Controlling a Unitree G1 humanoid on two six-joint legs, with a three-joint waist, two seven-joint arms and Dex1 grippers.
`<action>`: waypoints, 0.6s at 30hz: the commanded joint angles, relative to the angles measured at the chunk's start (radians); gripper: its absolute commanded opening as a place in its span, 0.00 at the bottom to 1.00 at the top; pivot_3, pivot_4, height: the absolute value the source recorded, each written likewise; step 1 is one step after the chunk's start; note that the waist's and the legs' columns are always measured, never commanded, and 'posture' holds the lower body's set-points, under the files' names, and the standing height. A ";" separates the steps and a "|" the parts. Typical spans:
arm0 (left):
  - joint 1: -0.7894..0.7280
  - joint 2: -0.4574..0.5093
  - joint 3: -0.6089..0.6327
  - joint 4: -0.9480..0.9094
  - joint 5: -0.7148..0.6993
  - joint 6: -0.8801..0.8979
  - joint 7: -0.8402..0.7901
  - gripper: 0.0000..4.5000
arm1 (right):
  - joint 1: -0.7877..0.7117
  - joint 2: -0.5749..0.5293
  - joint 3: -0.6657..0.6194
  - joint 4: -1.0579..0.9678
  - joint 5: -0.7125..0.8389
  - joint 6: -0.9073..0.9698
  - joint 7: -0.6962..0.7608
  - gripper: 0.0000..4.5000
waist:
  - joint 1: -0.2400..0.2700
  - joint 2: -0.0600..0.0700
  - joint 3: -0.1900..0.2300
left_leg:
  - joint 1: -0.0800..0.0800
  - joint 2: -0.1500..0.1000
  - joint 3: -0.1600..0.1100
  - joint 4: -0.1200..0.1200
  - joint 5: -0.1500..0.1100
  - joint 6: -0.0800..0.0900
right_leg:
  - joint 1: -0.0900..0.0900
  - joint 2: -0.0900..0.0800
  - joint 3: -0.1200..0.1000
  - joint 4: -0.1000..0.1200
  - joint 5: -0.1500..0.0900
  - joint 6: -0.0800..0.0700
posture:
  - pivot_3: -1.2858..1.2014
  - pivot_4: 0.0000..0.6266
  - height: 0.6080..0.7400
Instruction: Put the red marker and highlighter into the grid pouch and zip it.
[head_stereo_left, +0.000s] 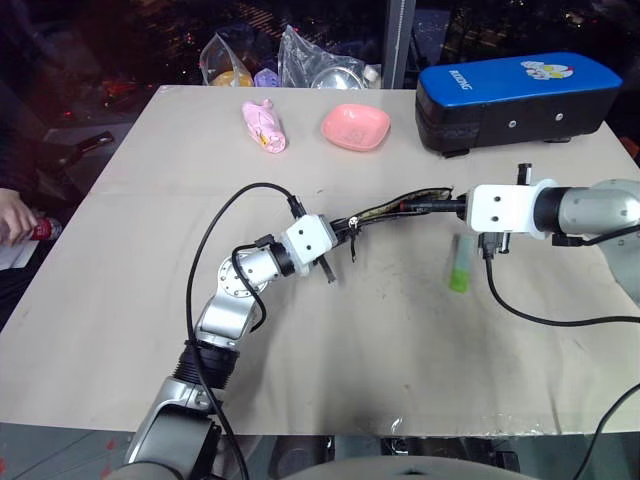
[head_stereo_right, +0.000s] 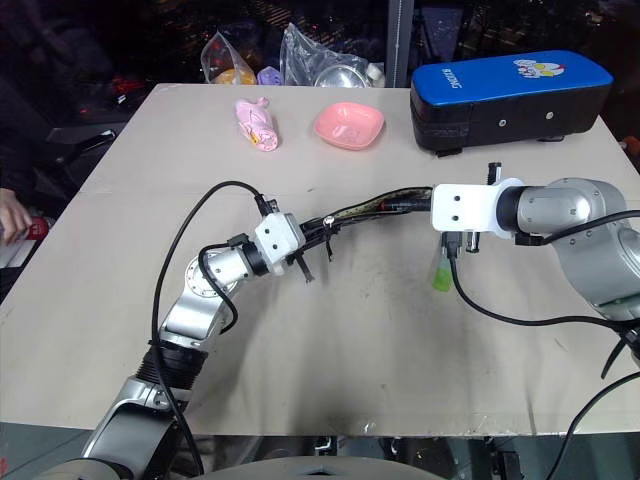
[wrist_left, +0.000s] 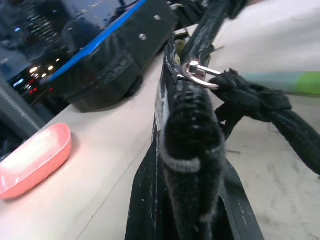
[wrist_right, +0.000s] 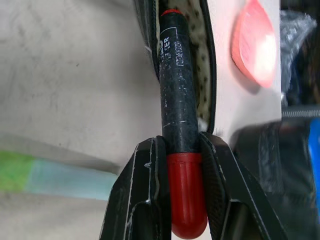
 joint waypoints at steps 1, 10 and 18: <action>-0.037 -0.001 -0.016 -0.019 -0.005 -0.041 -0.029 0.00 | -0.060 0.034 0.016 0.028 -0.057 -0.118 0.028 0.06 | 0.000 0.000 0.000 | 0.000 0.000 0.000 0.000 0.000 0.000 | 0.000 0.000 0.000 0.000 0.000 0.000 | 0.52 0.24 0.82; -0.080 -0.012 -0.030 -0.002 -0.011 -0.064 -0.077 0.00 | -0.105 0.169 0.060 0.183 -0.133 -0.389 0.037 0.06 | 0.002 0.000 0.000 | 0.000 0.000 0.001 0.001 0.000 0.000 | 0.000 0.000 0.000 0.000 0.000 0.000 | 0.52 0.24 0.82; -0.064 -0.050 -0.005 -0.018 -0.044 -0.023 -0.057 0.00 | -0.062 0.256 0.012 0.262 -0.083 -0.441 0.030 0.38 | 0.002 0.000 0.000 | 0.000 0.000 0.001 0.002 0.000 0.000 | 0.000 0.000 0.000 0.001 0.000 0.000 | 0.52 0.24 0.82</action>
